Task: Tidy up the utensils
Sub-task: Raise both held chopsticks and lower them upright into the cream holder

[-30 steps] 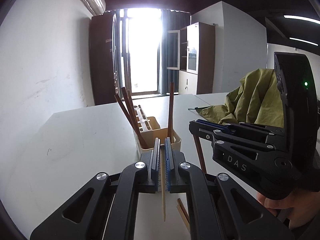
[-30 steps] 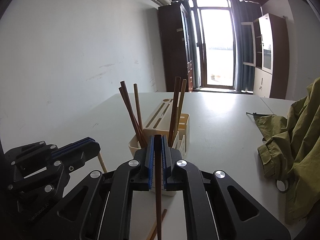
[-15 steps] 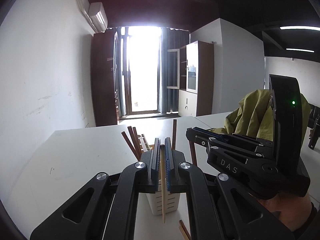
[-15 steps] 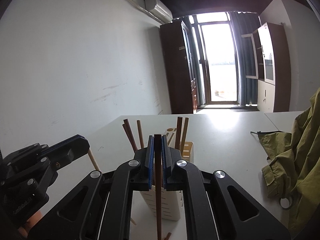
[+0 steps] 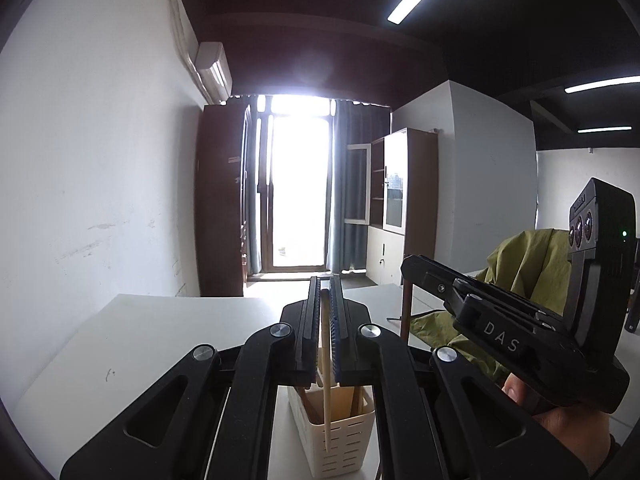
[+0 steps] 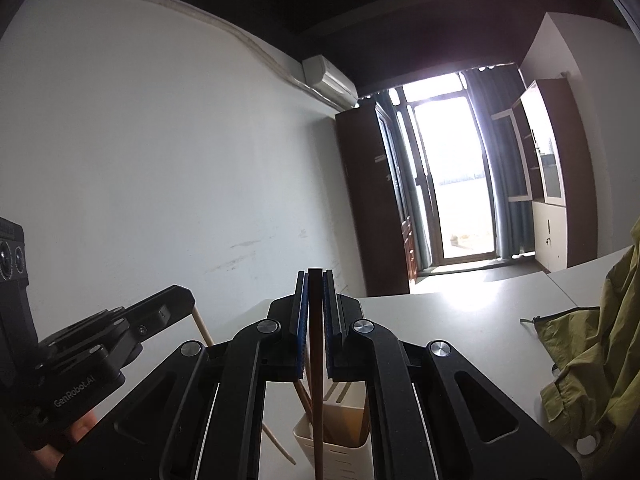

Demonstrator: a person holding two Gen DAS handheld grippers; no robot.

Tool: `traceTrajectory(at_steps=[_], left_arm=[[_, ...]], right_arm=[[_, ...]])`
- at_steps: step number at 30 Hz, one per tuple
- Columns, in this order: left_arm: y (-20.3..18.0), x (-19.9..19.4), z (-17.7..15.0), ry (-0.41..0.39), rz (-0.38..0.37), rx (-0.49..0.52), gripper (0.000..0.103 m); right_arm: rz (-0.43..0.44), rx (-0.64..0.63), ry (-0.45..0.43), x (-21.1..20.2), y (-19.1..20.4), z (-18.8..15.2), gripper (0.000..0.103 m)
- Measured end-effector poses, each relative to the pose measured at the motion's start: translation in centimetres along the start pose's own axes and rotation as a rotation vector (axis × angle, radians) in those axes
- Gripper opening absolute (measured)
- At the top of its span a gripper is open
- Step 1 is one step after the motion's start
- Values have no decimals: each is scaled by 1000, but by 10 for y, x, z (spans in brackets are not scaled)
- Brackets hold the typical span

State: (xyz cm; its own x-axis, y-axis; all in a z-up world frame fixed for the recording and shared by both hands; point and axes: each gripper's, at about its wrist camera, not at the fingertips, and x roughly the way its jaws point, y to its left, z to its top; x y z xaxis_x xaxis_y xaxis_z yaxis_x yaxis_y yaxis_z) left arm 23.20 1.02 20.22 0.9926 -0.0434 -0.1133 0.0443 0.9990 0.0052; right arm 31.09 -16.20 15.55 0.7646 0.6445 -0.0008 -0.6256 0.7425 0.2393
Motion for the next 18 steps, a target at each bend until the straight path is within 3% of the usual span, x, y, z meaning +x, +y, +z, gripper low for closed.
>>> traceTrajectory(at_steps=[4,10,18], left_arm=[[3,-6,8,-48,-1,-20,4],[3,-11,14,-111,4,-27,4],[1,7,6,-102,19,-11,4]], right_arm=[[20,-7,-91,-9,0,7,8],[34,21,-143,-5,-12,15,8],[77,44,-300,-15,-20,17,8]])
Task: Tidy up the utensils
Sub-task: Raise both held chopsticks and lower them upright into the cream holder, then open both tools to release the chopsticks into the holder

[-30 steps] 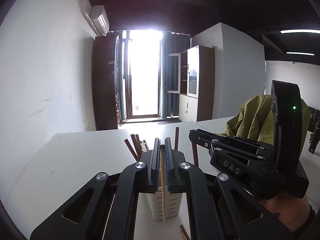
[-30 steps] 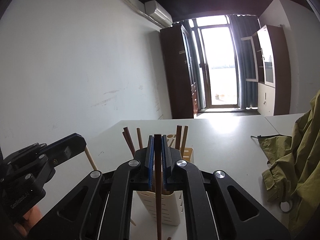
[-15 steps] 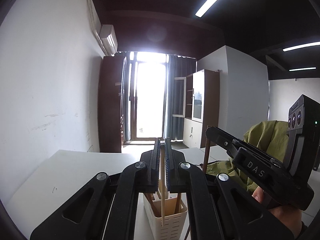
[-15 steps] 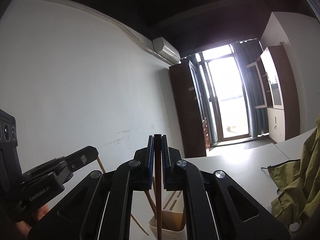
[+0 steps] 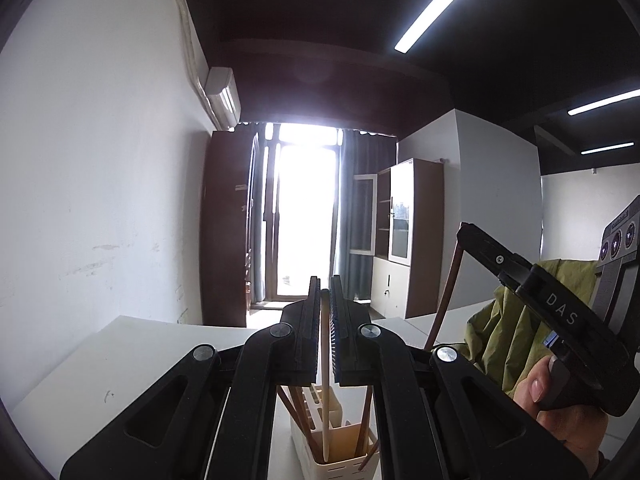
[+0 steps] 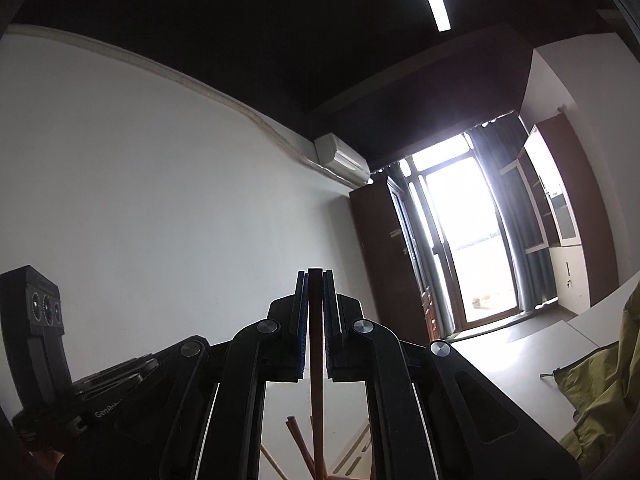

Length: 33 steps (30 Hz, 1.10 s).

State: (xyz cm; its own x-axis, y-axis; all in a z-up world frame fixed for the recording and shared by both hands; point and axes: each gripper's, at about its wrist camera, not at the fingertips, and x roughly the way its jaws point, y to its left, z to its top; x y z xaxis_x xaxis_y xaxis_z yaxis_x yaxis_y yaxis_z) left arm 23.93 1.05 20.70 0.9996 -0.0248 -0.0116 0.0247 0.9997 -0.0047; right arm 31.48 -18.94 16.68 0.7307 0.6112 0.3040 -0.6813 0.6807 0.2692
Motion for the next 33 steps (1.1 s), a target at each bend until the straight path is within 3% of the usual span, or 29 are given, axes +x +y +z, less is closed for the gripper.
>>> traceTrajectory(at_steps=[8,17,33], left_arm=[[-4,27,-18,51,12,18,4],[2,58,-36,187,3,-3,4],[12,75,-61,290,25,-3,4]], right_arm=[[-17,-2,-15,17,-15,-16,8],[-50,-9,76,33,-21,-30,8],[-93,-51,216,41,-21,-59,8]])
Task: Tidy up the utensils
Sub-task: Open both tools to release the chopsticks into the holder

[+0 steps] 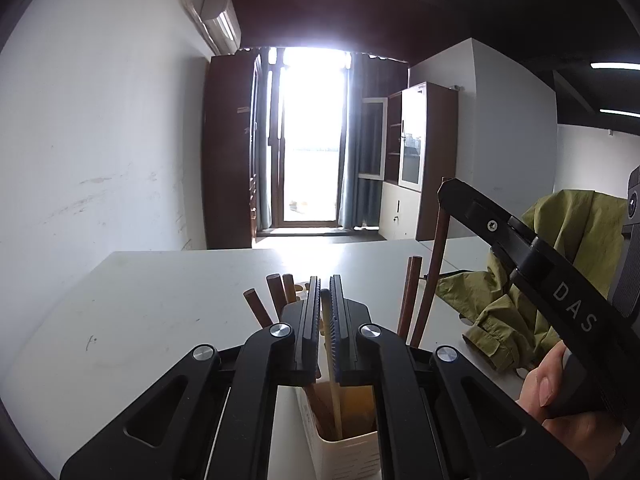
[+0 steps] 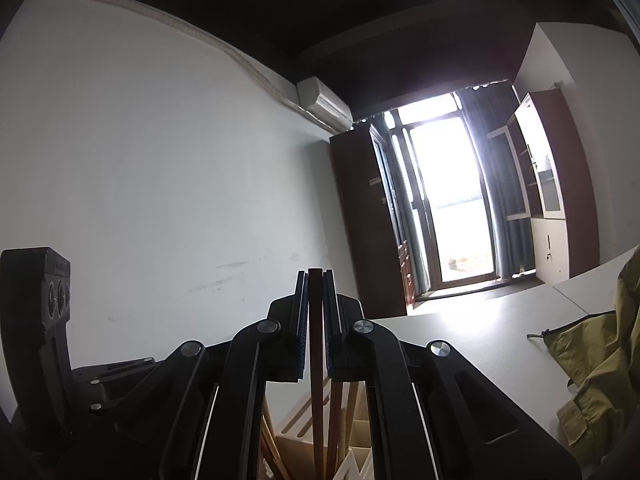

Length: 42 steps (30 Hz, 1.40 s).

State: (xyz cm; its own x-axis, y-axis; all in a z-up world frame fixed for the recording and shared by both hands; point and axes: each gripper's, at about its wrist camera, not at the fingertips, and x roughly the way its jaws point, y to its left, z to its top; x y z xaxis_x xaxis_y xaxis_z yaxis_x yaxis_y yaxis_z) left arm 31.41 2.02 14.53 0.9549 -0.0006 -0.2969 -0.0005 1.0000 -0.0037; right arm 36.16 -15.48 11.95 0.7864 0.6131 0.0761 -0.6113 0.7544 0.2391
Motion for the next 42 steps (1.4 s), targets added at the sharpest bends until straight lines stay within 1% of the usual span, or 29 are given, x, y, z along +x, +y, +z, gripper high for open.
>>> traceTrajectory(at_steps=[5,12,25,31,33,34,37,38,42], left_arm=[[0,-1,-3,6,3,2,4],[-2,9,-8,27,24,21,4],[-6,8,-21,60,30,50,4],[-3,4,-24,67,38,57,5],[-2,1,-23,68,34,55,6],[-1,-1,-23,66,34,56,9],[1,-7,-23,58,35,52,11],[2,-9,-22,55,36,50,13],[4,-18,-20,48,34,45,16]], right_arm=[[-17,-14,32,2,0,-9,8],[-31,-28,75,3,2,-19,8],[-55,-35,115,-4,5,-27,8],[-59,-17,124,-9,2,-28,8],[-62,-16,129,-11,2,-29,9],[-63,-13,132,-11,2,-30,10],[-64,-9,137,-13,3,-30,20],[-66,-10,138,-15,4,-30,21],[-74,-14,166,-18,5,-30,21]])
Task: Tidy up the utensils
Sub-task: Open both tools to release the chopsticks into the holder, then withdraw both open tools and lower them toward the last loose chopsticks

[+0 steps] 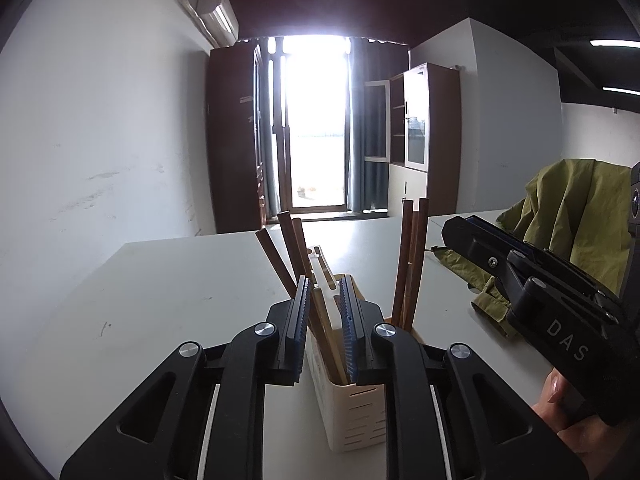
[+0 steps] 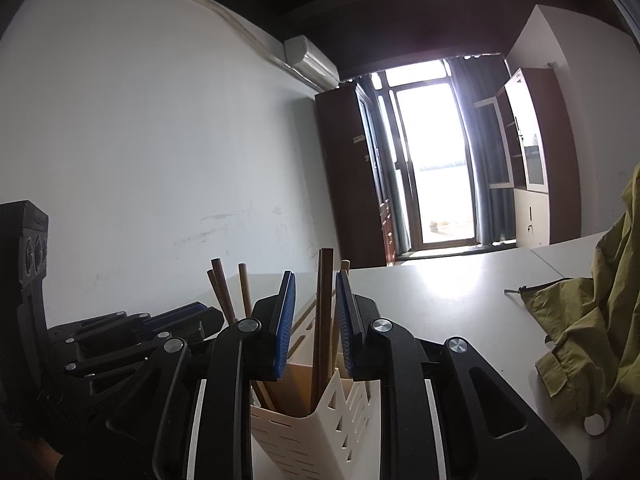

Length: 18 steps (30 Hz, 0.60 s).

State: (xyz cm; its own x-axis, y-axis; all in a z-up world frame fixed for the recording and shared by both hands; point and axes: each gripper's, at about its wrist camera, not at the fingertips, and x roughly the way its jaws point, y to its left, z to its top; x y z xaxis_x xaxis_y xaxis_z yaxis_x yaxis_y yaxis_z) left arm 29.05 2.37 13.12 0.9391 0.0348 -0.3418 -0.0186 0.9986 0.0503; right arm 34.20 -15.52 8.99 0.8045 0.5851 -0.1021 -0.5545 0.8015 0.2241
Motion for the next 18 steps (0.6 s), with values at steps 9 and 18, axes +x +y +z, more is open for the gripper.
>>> traceTrajectory(at_steps=[9,18], left_arm=[[5,-26,-8,5,15,12,24],[7,-49,-24,45,13,18,30]], right_arm=[[-39,-10,83,-17,3,-6,34],[-98,-35,244,-25,11,-25,44]])
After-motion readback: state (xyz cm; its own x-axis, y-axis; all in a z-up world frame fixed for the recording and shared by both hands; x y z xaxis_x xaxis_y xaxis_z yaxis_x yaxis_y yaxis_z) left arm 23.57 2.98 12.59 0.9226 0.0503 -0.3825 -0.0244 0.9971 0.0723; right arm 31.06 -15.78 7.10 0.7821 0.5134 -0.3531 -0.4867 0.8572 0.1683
